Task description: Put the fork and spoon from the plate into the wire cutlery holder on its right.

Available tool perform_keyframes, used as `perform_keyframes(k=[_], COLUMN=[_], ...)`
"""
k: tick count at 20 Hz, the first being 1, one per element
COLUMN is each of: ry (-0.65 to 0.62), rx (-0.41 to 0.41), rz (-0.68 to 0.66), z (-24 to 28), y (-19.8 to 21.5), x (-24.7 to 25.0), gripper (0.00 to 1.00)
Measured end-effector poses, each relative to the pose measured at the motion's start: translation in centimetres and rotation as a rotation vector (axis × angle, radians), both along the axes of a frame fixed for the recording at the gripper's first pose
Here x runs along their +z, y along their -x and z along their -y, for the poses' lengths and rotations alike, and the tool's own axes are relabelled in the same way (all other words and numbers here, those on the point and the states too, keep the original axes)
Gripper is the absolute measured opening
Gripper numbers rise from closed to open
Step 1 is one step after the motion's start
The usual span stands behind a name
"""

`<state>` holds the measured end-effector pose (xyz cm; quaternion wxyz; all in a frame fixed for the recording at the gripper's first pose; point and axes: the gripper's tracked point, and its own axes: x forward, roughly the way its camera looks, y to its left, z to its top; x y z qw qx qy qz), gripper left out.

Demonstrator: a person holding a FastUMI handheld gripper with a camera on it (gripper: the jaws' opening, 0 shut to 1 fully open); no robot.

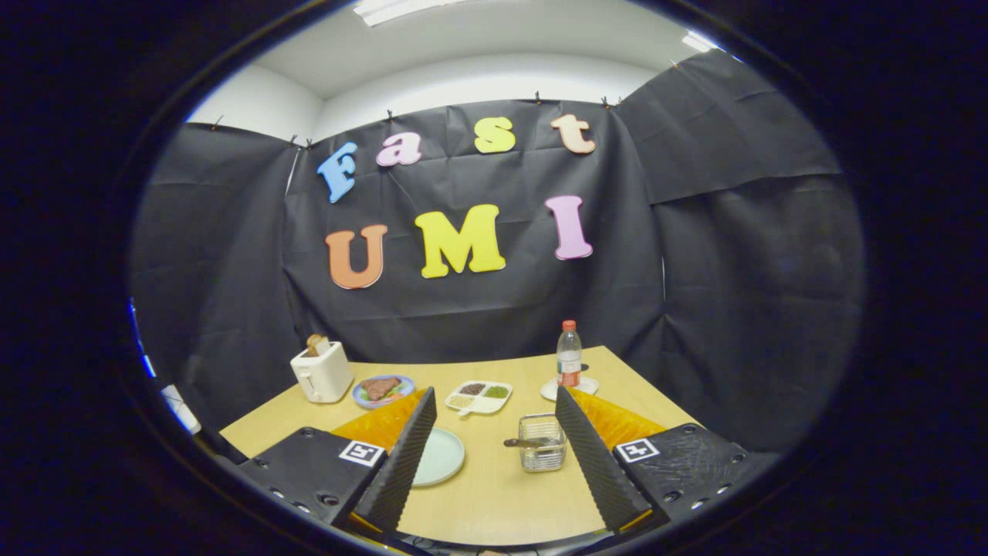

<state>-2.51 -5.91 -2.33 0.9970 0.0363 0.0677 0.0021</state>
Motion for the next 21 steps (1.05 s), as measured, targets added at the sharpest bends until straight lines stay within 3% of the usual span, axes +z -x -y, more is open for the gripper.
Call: perform_keyframes(k=[9, 21], ry=[0.013, 0.022], rx=[-0.042, -0.006], rz=[0.059, 0.109], z=[-3.6, -8.4], y=[4.6, 6.7], x=[1.2, 2.0], gripper=[0.96, 0.96])
